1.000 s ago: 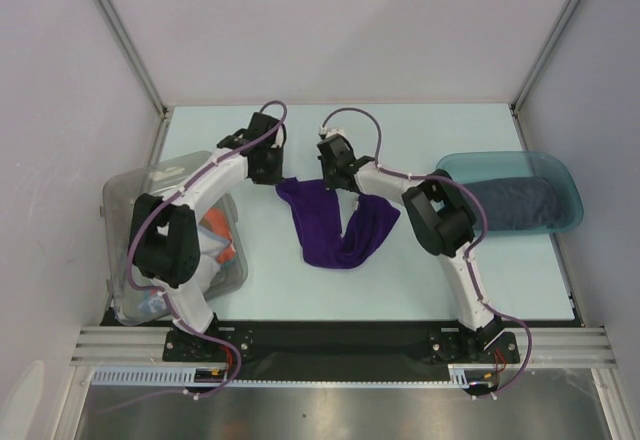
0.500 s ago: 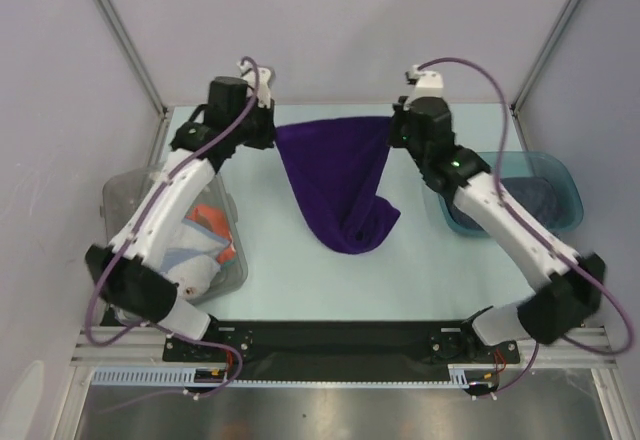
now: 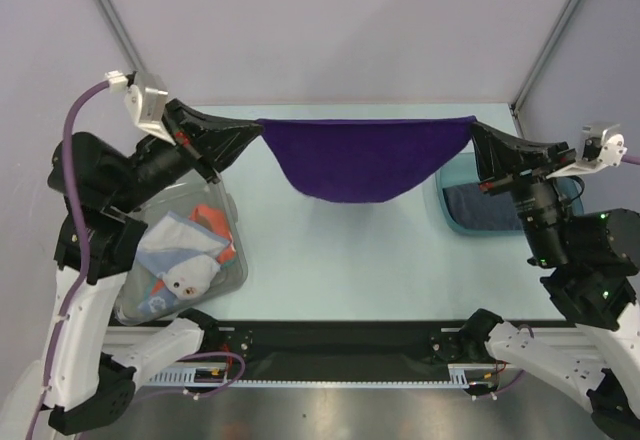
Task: Fold and stack the towels
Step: Flatten out the crumpled towel
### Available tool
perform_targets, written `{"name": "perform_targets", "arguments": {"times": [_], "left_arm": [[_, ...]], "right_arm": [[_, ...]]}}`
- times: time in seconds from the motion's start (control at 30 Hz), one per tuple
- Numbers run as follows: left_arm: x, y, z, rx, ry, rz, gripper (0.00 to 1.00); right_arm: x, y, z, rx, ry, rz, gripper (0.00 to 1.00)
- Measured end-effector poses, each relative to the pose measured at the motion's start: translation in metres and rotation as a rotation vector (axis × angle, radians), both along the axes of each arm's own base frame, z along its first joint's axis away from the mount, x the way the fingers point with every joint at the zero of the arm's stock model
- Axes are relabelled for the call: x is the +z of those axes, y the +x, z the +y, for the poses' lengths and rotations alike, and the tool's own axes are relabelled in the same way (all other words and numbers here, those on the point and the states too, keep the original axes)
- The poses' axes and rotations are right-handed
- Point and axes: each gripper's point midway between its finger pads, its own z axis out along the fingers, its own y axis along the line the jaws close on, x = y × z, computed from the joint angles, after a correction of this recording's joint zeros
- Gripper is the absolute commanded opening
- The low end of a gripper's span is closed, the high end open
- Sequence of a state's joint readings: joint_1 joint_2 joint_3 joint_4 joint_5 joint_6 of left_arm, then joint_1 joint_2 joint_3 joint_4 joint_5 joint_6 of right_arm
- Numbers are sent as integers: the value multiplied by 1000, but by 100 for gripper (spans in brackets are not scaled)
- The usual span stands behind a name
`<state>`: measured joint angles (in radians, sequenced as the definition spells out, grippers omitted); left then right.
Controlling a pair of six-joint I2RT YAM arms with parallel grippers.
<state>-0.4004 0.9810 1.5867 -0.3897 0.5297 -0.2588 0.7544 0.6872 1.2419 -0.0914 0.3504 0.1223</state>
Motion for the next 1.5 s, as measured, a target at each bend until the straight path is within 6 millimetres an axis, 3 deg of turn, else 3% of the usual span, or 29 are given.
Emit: {"name": "perform_targets", "arguments": {"times": [0.13,0.3,0.47,0.53,0.6,0.7,0.77,0.8,0.9,1.0,1.07,1.13,1.23,1.37,1.5], "left_arm": [[19,-26,-10,-106,-49,-29,0],[23,-18,-13,-88,-45,12,0],[9,27,-7,80,-9,100,0],[-6,48,-6,142,22,141,0],[-25,76,-5,207,61,185,0],[-59,126,-2,300,121,254,0],[-93,168,2,360,171,317,0],[-107,183,4,378,190,342,0],[-159,241,11,425,251,429,0],[-194,298,15,449,281,464,0],[-211,327,15,450,293,470,0],[-225,357,12,448,303,458,0],[-243,390,10,446,317,438,0],[-275,402,9,425,346,466,1],[-294,403,11,408,373,478,0]], "right_arm": [[17,-13,4,61,3,-47,0],[29,-14,10,83,-5,-65,0],[33,5,6,-19,-40,-64,0],[29,22,10,-71,-75,-50,0],[22,51,14,-137,-119,-29,0],[-4,112,16,-218,-180,37,0],[-40,168,25,-219,-222,112,0],[-47,180,19,-238,-227,129,0],[-109,248,25,-201,-256,240,0],[-175,303,31,-147,-266,338,0],[-207,331,34,-121,-261,377,0],[-237,355,37,-89,-251,417,0],[-260,387,40,-45,-225,433,0],[-272,416,43,19,-195,423,0],[-278,419,42,51,-180,428,0]]}}
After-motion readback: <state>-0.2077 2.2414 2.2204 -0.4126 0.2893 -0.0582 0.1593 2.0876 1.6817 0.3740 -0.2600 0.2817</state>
